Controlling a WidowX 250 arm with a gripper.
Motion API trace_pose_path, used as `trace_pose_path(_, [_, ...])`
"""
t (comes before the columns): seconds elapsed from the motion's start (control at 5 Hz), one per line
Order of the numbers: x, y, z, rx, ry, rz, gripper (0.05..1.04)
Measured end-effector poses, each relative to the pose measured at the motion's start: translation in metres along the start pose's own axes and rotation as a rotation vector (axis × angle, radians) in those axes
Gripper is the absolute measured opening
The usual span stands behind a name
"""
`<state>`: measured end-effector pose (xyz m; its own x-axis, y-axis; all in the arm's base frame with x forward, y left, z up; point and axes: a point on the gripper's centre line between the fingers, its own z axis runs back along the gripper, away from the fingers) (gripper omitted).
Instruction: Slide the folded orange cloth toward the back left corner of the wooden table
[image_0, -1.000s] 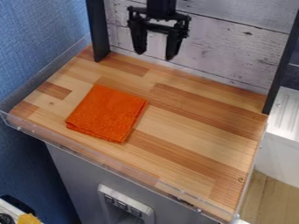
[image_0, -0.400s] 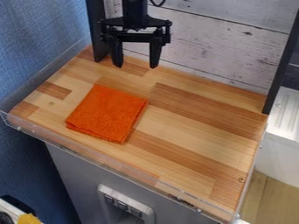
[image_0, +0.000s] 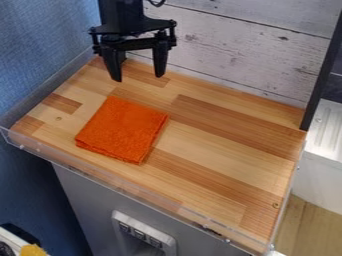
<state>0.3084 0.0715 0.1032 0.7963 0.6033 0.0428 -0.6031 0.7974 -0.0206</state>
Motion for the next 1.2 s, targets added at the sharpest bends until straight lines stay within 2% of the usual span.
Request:
trace_pose_path(0.2, [0.002,0.015,-0.003,0.007,0.004,0.077,0.958])
trace_pose_path(0.6, [-0.003,0.03,-0.016,0.033,-0.004,0.156,0.377])
trace_pose_path(0.8, [0.0,0.035,-0.025,0.044,-0.009,0.187,0.164])
trace_pose_path(1.0, [0.002,0.037,-0.036,0.059,0.002,0.192,0.067])
trace_pose_path(1.2, [0.001,0.037,-0.045,0.069,0.021,0.202,0.062])
